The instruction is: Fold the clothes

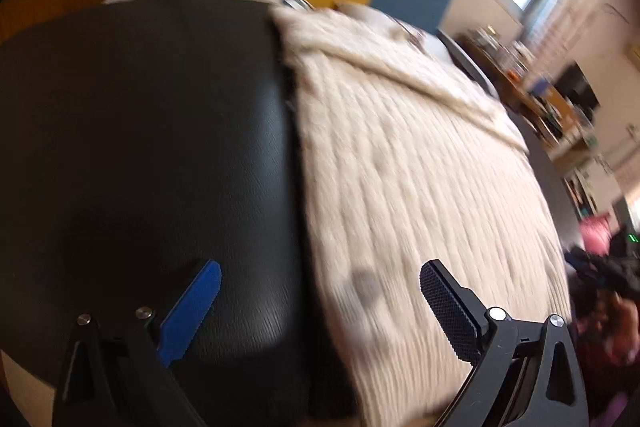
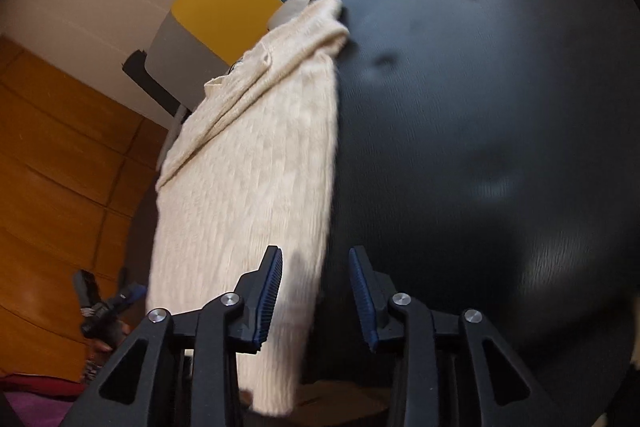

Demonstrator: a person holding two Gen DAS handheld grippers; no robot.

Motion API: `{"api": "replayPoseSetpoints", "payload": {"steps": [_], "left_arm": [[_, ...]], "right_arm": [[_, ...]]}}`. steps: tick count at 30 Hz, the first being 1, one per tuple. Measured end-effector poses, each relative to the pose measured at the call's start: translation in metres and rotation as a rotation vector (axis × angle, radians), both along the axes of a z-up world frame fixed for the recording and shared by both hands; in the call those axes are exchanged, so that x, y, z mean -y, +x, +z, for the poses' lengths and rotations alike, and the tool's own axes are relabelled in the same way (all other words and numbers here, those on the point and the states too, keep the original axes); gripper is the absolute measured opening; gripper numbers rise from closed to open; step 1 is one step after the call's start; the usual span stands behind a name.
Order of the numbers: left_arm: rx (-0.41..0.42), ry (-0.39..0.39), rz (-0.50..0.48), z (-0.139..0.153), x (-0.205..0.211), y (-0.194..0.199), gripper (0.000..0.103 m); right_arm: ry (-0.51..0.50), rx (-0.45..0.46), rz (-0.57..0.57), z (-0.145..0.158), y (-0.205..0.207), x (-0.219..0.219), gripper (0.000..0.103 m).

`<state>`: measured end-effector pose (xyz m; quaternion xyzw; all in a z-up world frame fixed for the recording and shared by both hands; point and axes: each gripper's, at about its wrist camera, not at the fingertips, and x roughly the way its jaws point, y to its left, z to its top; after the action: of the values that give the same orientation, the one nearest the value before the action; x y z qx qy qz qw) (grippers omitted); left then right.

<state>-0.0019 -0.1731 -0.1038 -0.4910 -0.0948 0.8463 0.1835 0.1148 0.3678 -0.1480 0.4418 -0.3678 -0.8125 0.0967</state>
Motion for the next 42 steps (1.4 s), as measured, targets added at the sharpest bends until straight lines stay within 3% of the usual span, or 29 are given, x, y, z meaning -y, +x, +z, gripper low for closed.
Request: {"api": "replayPoseSetpoints", "payload": {"steps": [5,8,12,18,20,23,25,26,30,33,34,36,38,40,42], "left_arm": [[0.002,0.017,-0.124,0.001,-0.015,0.029,0.102],[0.023,0.072,-0.18,0.0,-0.022,0.037,0.102],[0.087,0.202,-0.176,-0.008,-0.022,0.039,0.102],[0.15,0.401,-0.034,-0.012,-0.005,0.028,0.102],[0.13,0.37,-0.044,-0.01,-0.01,0.029,0.101],[0.099,0.331,-0.096,-0.005,-0.013,0.04,0.093],[0.089,0.319,-0.119,-0.002,-0.017,0.04,0.064],[0.093,0.307,-0.126,-0.003,-0.02,0.039,0.061],[0.097,0.32,-0.136,-0.005,-0.025,0.038,0.06],[0.098,0.312,-0.137,-0.006,-0.029,0.035,0.061],[0.097,0.306,-0.137,-0.006,-0.031,0.034,0.061],[0.091,0.287,-0.141,-0.006,-0.033,0.034,0.06],[0.071,0.251,-0.144,-0.006,-0.036,0.036,0.056],[0.051,0.201,-0.138,-0.007,-0.037,0.038,0.034],[0.059,0.194,-0.12,-0.01,-0.033,0.036,0.025]], "right_arm": [[-0.146,-0.016,0.061,-0.013,0.005,0.015,0.037],[-0.164,-0.024,0.126,-0.016,-0.003,0.032,0.037],[-0.205,-0.028,0.146,-0.02,-0.01,0.041,0.037],[-0.3,-0.029,0.116,-0.029,-0.009,0.038,0.037],[-0.304,-0.027,0.128,-0.028,-0.009,0.04,0.037],[-0.228,-0.02,0.194,-0.02,-0.008,0.047,0.037],[-0.197,-0.014,0.236,-0.017,-0.008,0.053,0.037],[-0.191,-0.011,0.254,-0.018,-0.008,0.056,0.038],[-0.19,-0.006,0.281,-0.019,-0.011,0.067,0.038],[-0.189,-0.027,0.21,-0.019,-0.01,0.062,0.037],[-0.191,-0.027,0.186,-0.02,-0.008,0.059,0.035],[-0.195,-0.022,0.163,-0.022,-0.006,0.056,0.009],[-0.198,-0.013,0.157,-0.024,-0.005,0.055,0.006],[-0.201,-0.005,0.15,-0.026,-0.005,0.055,0.006],[-0.204,0.004,0.144,-0.029,-0.004,0.054,0.006]]}}
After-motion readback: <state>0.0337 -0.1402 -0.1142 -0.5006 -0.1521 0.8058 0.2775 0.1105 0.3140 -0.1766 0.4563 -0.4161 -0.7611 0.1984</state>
